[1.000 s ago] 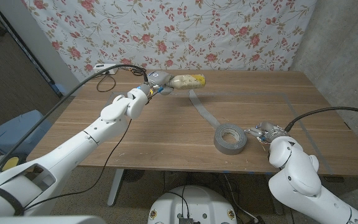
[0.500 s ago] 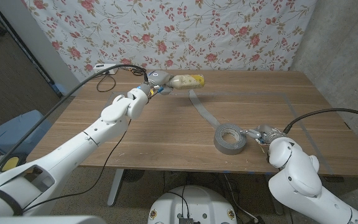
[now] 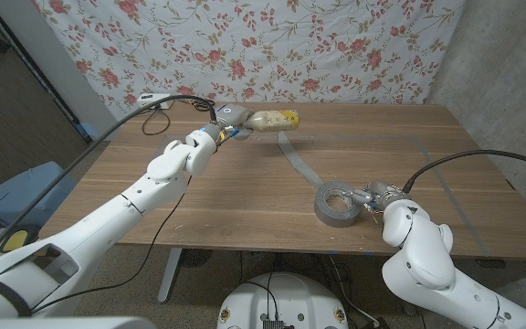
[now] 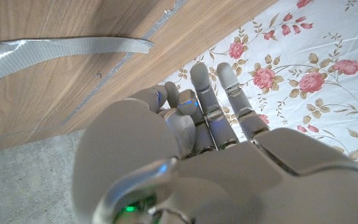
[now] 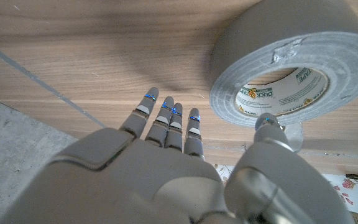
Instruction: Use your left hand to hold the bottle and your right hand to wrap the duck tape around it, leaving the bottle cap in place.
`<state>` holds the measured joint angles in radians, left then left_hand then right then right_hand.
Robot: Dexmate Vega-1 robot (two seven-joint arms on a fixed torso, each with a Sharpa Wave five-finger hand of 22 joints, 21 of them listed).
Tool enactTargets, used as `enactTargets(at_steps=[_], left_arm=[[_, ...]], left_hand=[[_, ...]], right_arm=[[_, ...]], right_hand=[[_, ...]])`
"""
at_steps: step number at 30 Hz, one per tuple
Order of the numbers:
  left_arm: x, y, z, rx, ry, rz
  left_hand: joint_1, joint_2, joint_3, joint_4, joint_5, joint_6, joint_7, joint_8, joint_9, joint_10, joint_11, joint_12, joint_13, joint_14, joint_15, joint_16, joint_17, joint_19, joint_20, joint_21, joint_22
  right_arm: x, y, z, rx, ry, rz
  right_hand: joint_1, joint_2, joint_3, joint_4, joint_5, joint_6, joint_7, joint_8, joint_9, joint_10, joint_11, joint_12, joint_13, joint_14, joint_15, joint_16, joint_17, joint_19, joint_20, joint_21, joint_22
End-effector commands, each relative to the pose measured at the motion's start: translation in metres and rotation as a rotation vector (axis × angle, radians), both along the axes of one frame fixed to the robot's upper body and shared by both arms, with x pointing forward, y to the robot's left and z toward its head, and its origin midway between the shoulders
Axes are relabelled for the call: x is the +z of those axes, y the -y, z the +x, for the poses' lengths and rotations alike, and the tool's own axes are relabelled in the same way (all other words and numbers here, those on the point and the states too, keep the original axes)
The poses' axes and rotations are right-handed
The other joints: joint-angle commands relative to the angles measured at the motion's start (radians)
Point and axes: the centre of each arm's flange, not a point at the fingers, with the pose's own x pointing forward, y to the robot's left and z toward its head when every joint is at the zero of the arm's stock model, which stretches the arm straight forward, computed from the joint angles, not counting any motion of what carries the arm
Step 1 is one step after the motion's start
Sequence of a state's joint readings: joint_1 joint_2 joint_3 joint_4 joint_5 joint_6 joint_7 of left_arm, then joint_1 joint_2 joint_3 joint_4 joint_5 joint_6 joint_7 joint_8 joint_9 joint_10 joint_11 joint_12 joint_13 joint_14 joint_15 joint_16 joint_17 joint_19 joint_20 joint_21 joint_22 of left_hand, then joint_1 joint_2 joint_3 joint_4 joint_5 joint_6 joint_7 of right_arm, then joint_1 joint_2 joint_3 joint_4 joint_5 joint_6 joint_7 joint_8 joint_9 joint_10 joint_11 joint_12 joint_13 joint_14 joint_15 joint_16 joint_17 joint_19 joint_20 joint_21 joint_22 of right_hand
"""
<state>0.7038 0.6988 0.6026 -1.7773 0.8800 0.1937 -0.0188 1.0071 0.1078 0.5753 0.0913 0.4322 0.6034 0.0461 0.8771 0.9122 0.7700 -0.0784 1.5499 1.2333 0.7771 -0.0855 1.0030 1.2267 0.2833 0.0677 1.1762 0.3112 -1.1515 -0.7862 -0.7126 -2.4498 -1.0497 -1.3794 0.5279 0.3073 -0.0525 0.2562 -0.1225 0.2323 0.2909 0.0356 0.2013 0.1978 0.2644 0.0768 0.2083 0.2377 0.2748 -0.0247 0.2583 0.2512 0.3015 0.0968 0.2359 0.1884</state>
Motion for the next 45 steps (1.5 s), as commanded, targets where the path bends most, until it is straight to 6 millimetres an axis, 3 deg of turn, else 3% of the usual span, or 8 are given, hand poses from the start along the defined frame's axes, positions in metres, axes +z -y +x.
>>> enactTargets(at_steps=[1,11,22,30,32,35,41,45], left_arm=[[0.002,-0.001,0.000,-0.002,-0.003,-0.006],[0.003,-0.001,-0.001,-0.011,-0.004,-0.011],[0.003,-0.001,-0.003,-0.011,-0.004,-0.013],[0.002,-0.001,-0.005,-0.008,-0.007,-0.011],[0.002,-0.001,-0.005,-0.007,-0.008,-0.010],[0.002,-0.001,-0.006,-0.006,-0.008,-0.009],[0.001,0.000,-0.007,-0.002,-0.009,-0.008],[0.000,0.000,-0.007,-0.001,-0.009,-0.010]], left_hand=[[-0.085,0.091,0.079,0.071,-0.001,0.000,0.001,0.006,0.004,-0.008,-0.009,0.006,0.005,-0.003,-0.046,0.013,-0.001,-0.002,0.001,0.010,-0.002],[-0.092,0.090,0.085,0.070,-0.004,-0.002,0.004,0.008,-0.001,-0.010,-0.008,0.010,0.005,-0.011,-0.044,0.024,-0.002,-0.007,0.001,0.022,-0.014],[-0.099,0.091,0.091,0.069,-0.007,-0.003,0.003,0.009,-0.010,-0.012,-0.010,0.011,0.005,-0.019,-0.045,0.036,-0.003,-0.015,0.002,0.037,-0.027],[-0.105,0.091,0.096,0.068,-0.010,-0.005,0.003,0.008,-0.018,-0.011,-0.008,0.012,0.005,-0.019,-0.044,0.046,-0.003,-0.020,0.003,0.049,-0.037],[-0.106,0.091,0.098,0.068,-0.011,-0.005,0.004,0.009,-0.018,-0.013,-0.005,0.012,0.005,-0.021,-0.044,0.048,-0.003,-0.021,0.003,0.051,-0.039],[-0.108,0.090,0.099,0.067,-0.012,-0.007,0.002,0.012,-0.016,-0.013,-0.007,0.012,0.005,-0.023,-0.045,0.050,-0.003,-0.023,0.003,0.054,-0.043],[-0.112,0.090,0.103,0.067,-0.014,-0.004,0.004,0.014,-0.021,-0.013,-0.007,0.012,0.005,-0.024,-0.044,0.057,-0.004,-0.027,0.004,0.062,-0.051],[-0.115,0.089,0.106,0.067,-0.015,-0.006,0.007,0.017,-0.019,-0.013,-0.008,0.012,0.005,-0.026,-0.044,0.061,-0.004,-0.028,0.004,0.067,-0.057]], right_arm=[[0.000,-0.016,0.008,-0.027,0.053,-0.124],[-0.004,-0.023,0.023,-0.053,0.051,-0.216],[-0.010,-0.022,0.032,-0.070,0.044,-0.248],[-0.015,-0.021,0.038,-0.095,0.101,-0.282],[-0.017,-0.020,0.038,-0.107,0.134,-0.300],[-0.019,-0.018,0.041,-0.110,0.142,-0.305],[-0.024,-0.012,0.047,-0.120,0.178,-0.303],[-0.023,-0.007,0.038,-0.174,0.401,-0.324]], right_hand=[[0.062,-0.001,0.007,-0.027,0.024,0.030,-0.018,0.017,0.004,0.034,-0.011,0.026,0.010,0.044,-0.032,0.025,0.010,0.015,-0.008,0.000,0.004],[0.227,0.021,0.037,-0.055,0.062,0.046,-0.047,0.019,0.004,0.050,-0.053,0.042,0.024,0.071,-0.075,0.047,0.030,0.057,-0.041,0.012,0.004],[0.426,0.060,0.043,-0.046,0.087,0.143,-0.093,0.037,0.004,0.154,-0.087,0.096,0.041,0.195,-0.146,0.136,0.091,0.160,-0.092,0.048,0.007],[0.677,0.129,0.005,-0.046,0.082,0.367,-0.119,0.068,0.012,0.398,-0.116,0.247,0.097,0.461,-0.202,0.399,0.322,0.267,-0.138,0.110,0.021],[0.778,0.166,0.001,-0.044,0.065,0.519,-0.129,0.108,0.023,0.550,-0.142,0.346,0.140,0.563,-0.205,0.497,0.428,0.306,-0.146,0.147,0.029],[0.852,0.192,0.005,-0.044,0.041,0.649,-0.125,0.157,0.036,0.663,-0.145,0.426,0.188,0.661,-0.205,0.568,0.513,0.329,-0.154,0.181,0.039],[0.891,0.194,-0.004,-0.036,0.021,0.672,-0.131,0.175,0.062,0.674,-0.166,0.462,0.237,0.677,-0.203,0.603,0.586,0.305,-0.180,0.203,0.060],[0.897,0.194,-0.011,-0.029,0.017,0.682,-0.129,0.185,0.076,0.672,-0.169,0.476,0.258,0.662,-0.204,0.601,0.608,0.294,-0.190,0.215,0.072]])
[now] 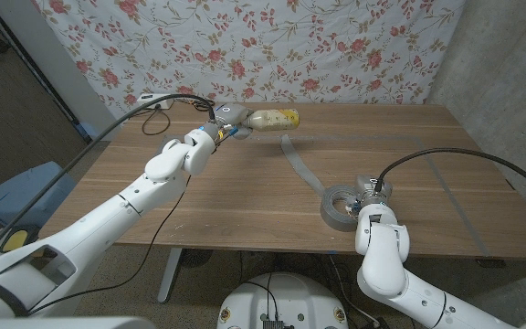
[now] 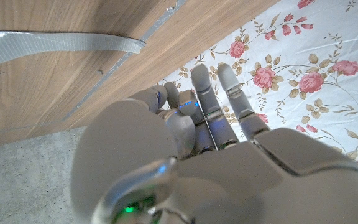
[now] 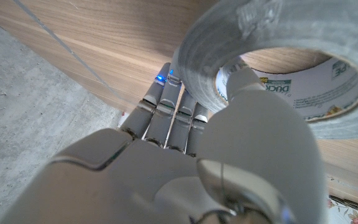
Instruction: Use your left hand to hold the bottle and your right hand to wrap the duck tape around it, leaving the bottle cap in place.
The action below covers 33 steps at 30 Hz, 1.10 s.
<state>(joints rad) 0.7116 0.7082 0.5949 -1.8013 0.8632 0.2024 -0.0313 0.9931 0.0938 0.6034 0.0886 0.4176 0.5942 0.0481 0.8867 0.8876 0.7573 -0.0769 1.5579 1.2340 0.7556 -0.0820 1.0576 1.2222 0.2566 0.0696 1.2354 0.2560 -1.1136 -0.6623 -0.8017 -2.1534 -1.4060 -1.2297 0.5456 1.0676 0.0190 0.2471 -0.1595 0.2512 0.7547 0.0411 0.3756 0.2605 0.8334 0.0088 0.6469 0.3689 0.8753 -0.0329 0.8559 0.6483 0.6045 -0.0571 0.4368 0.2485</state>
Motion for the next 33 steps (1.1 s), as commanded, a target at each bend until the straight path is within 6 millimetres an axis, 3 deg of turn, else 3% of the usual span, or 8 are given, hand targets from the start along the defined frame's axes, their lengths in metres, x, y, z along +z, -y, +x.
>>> enactTargets(at_steps=[1,7,20,33], left_arm=[[-0.002,0.001,-0.003,0.005,-0.001,0.000],[-0.004,0.003,-0.003,-0.002,-0.005,-0.001],[-0.006,0.002,-0.005,0.000,-0.003,-0.007],[-0.007,0.001,-0.006,-0.003,0.001,-0.015]], left_hand=[[-0.102,0.103,0.078,0.070,-0.001,0.000,0.002,0.007,0.005,0.000,-0.008,0.005,0.004,-0.004,-0.046,0.008,0.001,-0.002,0.001,0.009,-0.003],[-0.106,0.103,0.083,0.069,-0.003,0.001,0.004,0.009,0.000,0.000,-0.006,0.005,0.004,-0.009,-0.046,0.014,0.001,-0.004,0.002,0.017,-0.012],[-0.114,0.103,0.089,0.069,-0.006,-0.003,0.004,0.014,-0.001,0.001,-0.007,0.005,0.004,-0.015,-0.047,0.023,0.000,-0.009,0.002,0.030,-0.026],[-0.122,0.102,0.095,0.068,-0.008,-0.001,0.004,0.019,-0.006,-0.001,-0.009,0.005,0.004,-0.017,-0.049,0.033,0.000,-0.015,0.001,0.042,-0.039]], right_arm=[[-0.003,0.008,-0.005,-0.031,0.362,-0.074],[0.006,0.012,-0.013,-0.080,0.676,-0.103],[0.040,0.017,-0.009,-0.072,0.895,-0.138],[0.068,0.016,-0.009,-0.051,1.175,-0.171]], right_hand=[[0.137,0.123,-0.003,0.009,-0.002,0.217,-0.135,0.010,0.015,0.100,-0.102,0.038,0.130,0.058,-0.195,0.001,0.214,-0.012,-0.038,0.015,0.014],[0.140,0.119,-0.013,0.016,-0.002,0.228,-0.141,0.022,0.030,0.107,-0.119,0.057,0.155,0.057,-0.196,0.002,0.241,-0.017,-0.044,0.032,0.027],[0.143,0.107,-0.034,0.025,0.005,0.251,-0.158,0.028,0.033,0.116,-0.143,0.082,0.195,0.042,-0.195,-0.010,0.285,-0.034,-0.058,0.053,0.042],[0.141,0.097,-0.051,0.032,0.015,0.269,-0.165,0.030,0.032,0.126,-0.150,0.098,0.221,0.032,-0.194,-0.028,0.313,-0.042,-0.068,0.067,0.043]])
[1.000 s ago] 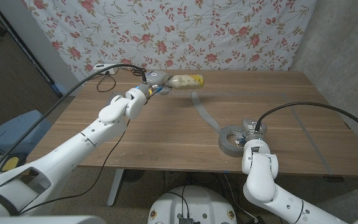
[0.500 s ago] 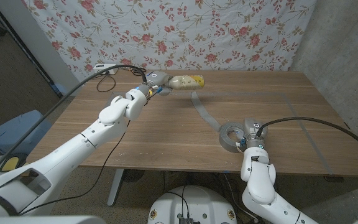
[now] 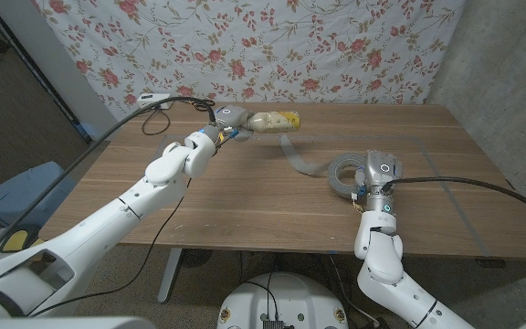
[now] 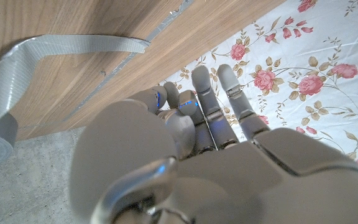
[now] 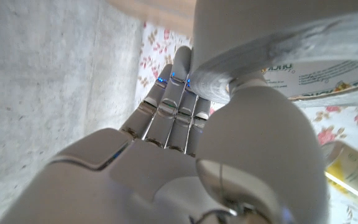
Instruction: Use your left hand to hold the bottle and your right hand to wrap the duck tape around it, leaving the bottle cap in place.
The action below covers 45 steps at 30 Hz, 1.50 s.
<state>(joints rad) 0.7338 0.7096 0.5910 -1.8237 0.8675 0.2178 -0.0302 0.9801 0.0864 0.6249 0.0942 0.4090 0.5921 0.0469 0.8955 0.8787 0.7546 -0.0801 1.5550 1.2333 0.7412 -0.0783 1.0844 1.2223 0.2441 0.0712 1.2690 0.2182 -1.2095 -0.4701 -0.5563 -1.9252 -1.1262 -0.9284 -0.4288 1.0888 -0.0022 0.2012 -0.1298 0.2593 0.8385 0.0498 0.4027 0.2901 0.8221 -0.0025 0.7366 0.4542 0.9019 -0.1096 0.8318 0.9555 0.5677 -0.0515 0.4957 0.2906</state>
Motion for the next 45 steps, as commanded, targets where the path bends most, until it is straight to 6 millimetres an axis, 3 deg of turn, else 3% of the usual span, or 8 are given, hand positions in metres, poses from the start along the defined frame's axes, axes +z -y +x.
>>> enactTargets(at_steps=[1,10,28,45], left_arm=[[-0.001,-0.001,-0.001,-0.003,0.005,-0.008],[-0.001,0.000,-0.001,-0.004,0.008,-0.013],[0.003,-0.001,-0.002,-0.014,0.024,-0.030],[0.008,0.001,-0.023,-0.061,0.062,-0.057]], left_hand=[[-0.110,0.109,0.074,0.063,0.000,0.000,0.006,0.012,0.004,0.001,-0.008,0.007,0.005,-0.003,-0.052,0.007,-0.001,-0.002,0.000,0.010,-0.003],[-0.116,0.108,0.079,0.062,-0.001,0.000,0.005,0.014,-0.001,0.001,-0.008,0.007,0.005,-0.007,-0.052,0.013,-0.001,-0.005,-0.002,0.017,-0.011],[-0.126,0.107,0.087,0.062,-0.003,-0.006,0.004,0.021,-0.003,0.004,-0.001,0.008,0.005,-0.010,-0.050,0.024,-0.001,-0.006,-0.002,0.027,-0.020],[-0.137,0.106,0.095,0.061,-0.005,-0.001,0.008,0.030,-0.011,0.003,0.001,0.008,0.005,-0.011,-0.049,0.035,-0.002,-0.010,-0.001,0.036,-0.025]], right_arm=[[0.048,-0.005,-0.033,-0.022,0.579,-0.109],[0.075,-0.005,-0.032,-0.017,0.652,-0.147],[0.148,-0.003,-0.005,-0.026,0.727,-0.253],[0.182,0.003,0.021,-0.062,0.691,-0.299]], right_hand=[[0.120,0.118,-0.006,0.003,0.008,0.185,-0.174,0.003,0.002,0.137,-0.140,0.008,0.136,0.005,-0.118,-0.004,0.007,-0.005,-0.075,0.009,0.001],[0.123,0.116,-0.013,0.005,0.014,0.194,-0.175,0.002,-0.002,0.147,-0.142,0.009,0.136,0.007,-0.118,-0.011,0.021,-0.008,-0.076,0.016,0.001],[0.134,0.113,-0.026,0.004,0.023,0.211,-0.166,0.000,-0.010,0.165,-0.135,0.007,0.130,0.018,-0.119,-0.018,0.052,-0.011,-0.076,0.032,0.000],[0.141,0.111,-0.038,0.006,0.028,0.219,-0.161,-0.007,-0.017,0.172,-0.131,0.008,0.135,0.025,-0.117,-0.024,0.084,-0.014,-0.079,0.047,-0.001]])
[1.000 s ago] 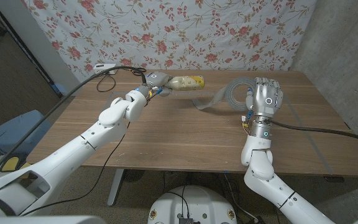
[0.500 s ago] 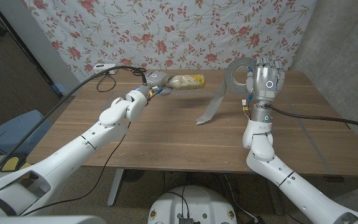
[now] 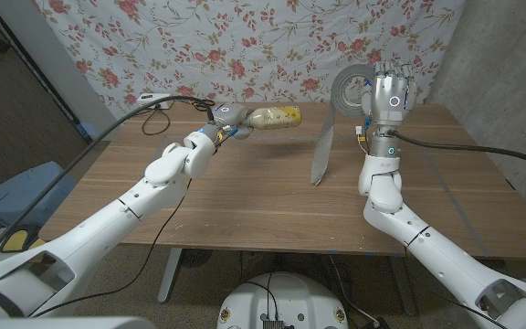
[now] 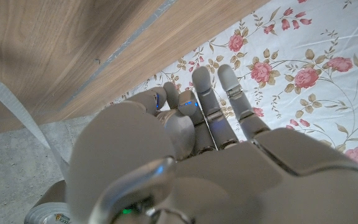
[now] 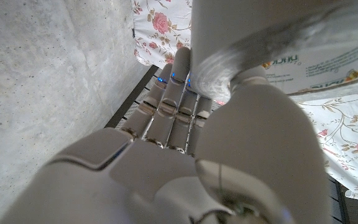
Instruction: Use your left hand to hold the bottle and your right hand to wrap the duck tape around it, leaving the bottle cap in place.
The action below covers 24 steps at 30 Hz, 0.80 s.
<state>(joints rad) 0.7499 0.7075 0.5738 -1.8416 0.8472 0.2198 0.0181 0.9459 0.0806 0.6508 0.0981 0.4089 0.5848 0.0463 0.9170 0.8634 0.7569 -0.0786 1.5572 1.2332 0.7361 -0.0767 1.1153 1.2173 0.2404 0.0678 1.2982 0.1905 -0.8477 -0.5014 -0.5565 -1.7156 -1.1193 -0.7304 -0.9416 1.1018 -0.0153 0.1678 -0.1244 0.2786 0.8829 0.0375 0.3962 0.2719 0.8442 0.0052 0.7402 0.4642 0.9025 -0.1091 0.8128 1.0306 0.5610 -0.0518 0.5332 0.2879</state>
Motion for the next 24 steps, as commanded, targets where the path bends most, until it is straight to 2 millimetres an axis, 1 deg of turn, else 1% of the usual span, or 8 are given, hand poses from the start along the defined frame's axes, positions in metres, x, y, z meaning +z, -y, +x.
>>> enactTargets(at_steps=[1,5,12,19,23,24], left_arm=[[0.003,0.002,-0.017,-0.040,0.022,-0.019],[0.004,0.002,-0.023,-0.060,0.018,-0.038],[0.005,0.007,-0.029,-0.096,0.010,-0.053],[0.005,0.014,-0.030,-0.142,-0.010,-0.065],[0.004,0.020,-0.029,-0.165,-0.031,-0.068],[0.004,0.022,-0.028,-0.169,-0.036,-0.070]], left_hand=[[-0.104,0.113,0.070,0.057,-0.004,0.001,0.006,0.010,0.009,0.004,0.000,0.007,0.005,-0.004,-0.051,0.006,0.003,-0.006,0.004,0.008,0.003],[-0.106,0.112,0.072,0.057,-0.005,0.010,0.011,0.012,0.003,0.001,-0.001,0.006,0.005,-0.008,-0.051,0.007,0.003,-0.007,0.002,0.009,0.002],[-0.110,0.112,0.075,0.057,-0.005,0.005,0.009,0.015,0.004,0.003,0.002,0.007,0.005,-0.008,-0.051,0.011,0.003,-0.007,0.003,0.013,0.001],[-0.115,0.112,0.080,0.056,-0.005,0.003,0.008,0.020,0.003,0.005,-0.001,0.007,0.006,-0.009,-0.049,0.017,0.003,-0.008,0.005,0.016,0.000],[-0.117,0.111,0.081,0.056,-0.006,0.005,0.012,0.021,-0.001,0.001,0.004,0.007,0.006,-0.011,-0.050,0.019,0.003,-0.008,0.004,0.018,0.000],[-0.118,0.111,0.082,0.056,-0.006,0.001,0.009,0.022,0.002,0.005,0.004,0.007,0.005,-0.010,-0.049,0.020,0.003,-0.008,0.004,0.018,0.000]], right_arm=[[0.028,0.002,0.018,-0.039,-0.011,-0.026],[0.038,-0.001,0.022,-0.051,0.000,-0.019],[0.055,-0.009,0.025,-0.058,0.009,-0.030],[0.072,-0.021,0.024,-0.058,0.015,-0.055],[0.079,-0.029,0.020,-0.051,0.038,-0.056],[0.080,-0.031,0.019,-0.050,0.047,-0.051]], right_hand=[[0.128,0.124,-0.006,0.001,0.010,0.176,-0.148,-0.001,0.001,0.151,-0.138,0.005,0.127,0.024,-0.118,-0.006,0.011,-0.007,-0.079,0.011,0.001],[0.130,0.124,-0.010,0.002,0.011,0.178,-0.144,-0.003,-0.001,0.154,-0.136,0.006,0.129,0.025,-0.118,-0.009,0.021,-0.010,-0.080,0.015,0.001],[0.133,0.122,-0.015,0.002,0.013,0.185,-0.140,0.000,0.003,0.159,-0.136,0.007,0.131,0.025,-0.118,-0.013,0.033,-0.014,-0.082,0.019,0.000],[0.137,0.123,-0.019,0.002,0.015,0.189,-0.139,-0.001,0.002,0.165,-0.137,0.008,0.131,0.029,-0.118,-0.014,0.044,-0.015,-0.080,0.024,0.000],[0.141,0.123,-0.022,0.002,0.017,0.195,-0.132,-0.003,-0.001,0.169,-0.136,0.007,0.130,0.035,-0.118,-0.014,0.055,-0.016,-0.077,0.029,-0.001],[0.141,0.124,-0.023,0.002,0.017,0.197,-0.132,-0.002,-0.001,0.170,-0.135,0.007,0.130,0.035,-0.118,-0.014,0.057,-0.015,-0.077,0.030,-0.001]])
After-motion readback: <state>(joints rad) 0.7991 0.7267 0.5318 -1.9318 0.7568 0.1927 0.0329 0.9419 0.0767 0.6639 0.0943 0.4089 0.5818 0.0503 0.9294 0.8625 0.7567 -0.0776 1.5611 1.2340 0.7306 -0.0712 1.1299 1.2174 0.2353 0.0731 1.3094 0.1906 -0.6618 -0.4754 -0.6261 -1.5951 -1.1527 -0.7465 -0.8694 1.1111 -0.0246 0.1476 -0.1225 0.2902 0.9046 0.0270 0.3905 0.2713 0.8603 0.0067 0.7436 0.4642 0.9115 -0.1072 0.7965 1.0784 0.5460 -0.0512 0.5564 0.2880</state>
